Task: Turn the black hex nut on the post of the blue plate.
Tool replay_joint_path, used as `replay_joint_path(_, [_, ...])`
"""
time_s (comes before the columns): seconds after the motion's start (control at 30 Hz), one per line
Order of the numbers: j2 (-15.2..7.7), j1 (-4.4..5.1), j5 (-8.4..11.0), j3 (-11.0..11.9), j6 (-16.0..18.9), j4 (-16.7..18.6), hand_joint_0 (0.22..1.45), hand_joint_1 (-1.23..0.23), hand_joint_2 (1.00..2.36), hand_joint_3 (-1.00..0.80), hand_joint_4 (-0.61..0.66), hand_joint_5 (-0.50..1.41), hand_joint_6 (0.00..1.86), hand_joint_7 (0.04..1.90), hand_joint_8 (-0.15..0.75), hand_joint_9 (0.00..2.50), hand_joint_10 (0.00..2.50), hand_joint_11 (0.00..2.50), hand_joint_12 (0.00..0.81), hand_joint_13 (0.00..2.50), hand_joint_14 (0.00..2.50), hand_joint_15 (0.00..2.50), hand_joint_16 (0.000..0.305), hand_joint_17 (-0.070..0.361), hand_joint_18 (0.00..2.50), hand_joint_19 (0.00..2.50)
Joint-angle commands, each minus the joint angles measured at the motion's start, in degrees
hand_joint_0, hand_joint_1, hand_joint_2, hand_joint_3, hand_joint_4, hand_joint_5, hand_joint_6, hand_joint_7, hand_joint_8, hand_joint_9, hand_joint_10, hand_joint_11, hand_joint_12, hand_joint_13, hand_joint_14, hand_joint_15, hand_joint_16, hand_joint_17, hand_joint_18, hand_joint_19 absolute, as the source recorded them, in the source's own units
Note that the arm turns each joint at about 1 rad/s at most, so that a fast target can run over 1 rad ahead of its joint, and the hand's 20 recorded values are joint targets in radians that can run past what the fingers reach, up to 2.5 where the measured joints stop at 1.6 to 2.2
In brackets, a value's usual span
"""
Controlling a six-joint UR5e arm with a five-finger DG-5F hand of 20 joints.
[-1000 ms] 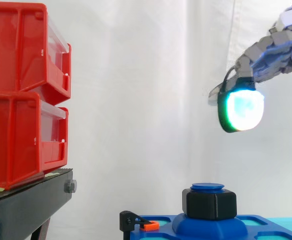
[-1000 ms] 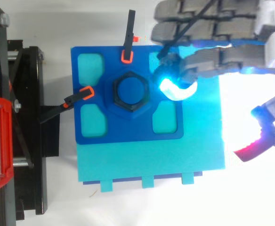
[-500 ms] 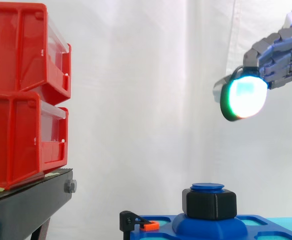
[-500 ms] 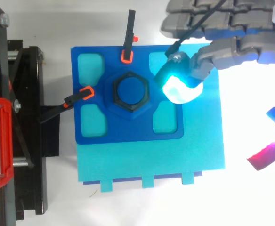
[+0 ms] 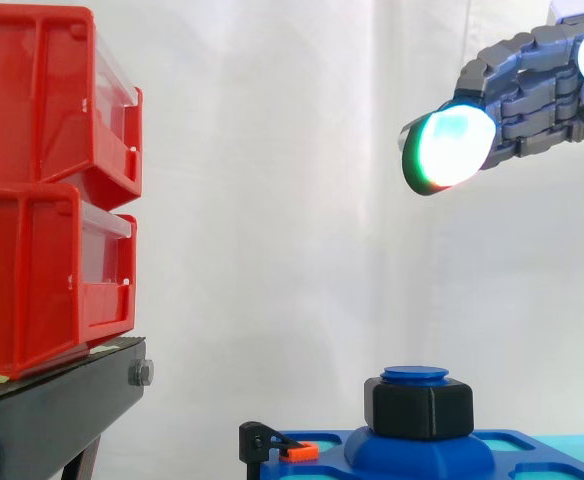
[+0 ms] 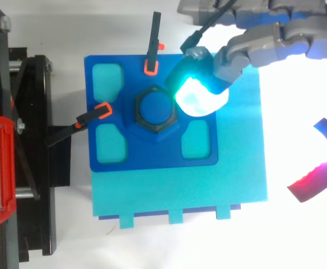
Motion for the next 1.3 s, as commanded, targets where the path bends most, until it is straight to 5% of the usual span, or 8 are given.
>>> replay_joint_path(0.0, [0.09,0.00,0.05,0.00,-0.02,0.04,0.42,-0.45,1.00,-0.50,0.06,-0.26,0.50,0.62,0.137,0.00,0.00,0.00,0.350,0.00,0.00,0.00,0.065,0.146,0.00,0.00])
replay_joint_path(1.27, [0.00,0.09,0.05,0.00,-0.02,0.04,0.44,-0.48,1.00,-0.50,0.04,-0.24,0.50,0.59,0.137,0.00,0.00,0.00,0.338,0.00,0.00,0.00,0.061,0.137,0.00,0.00])
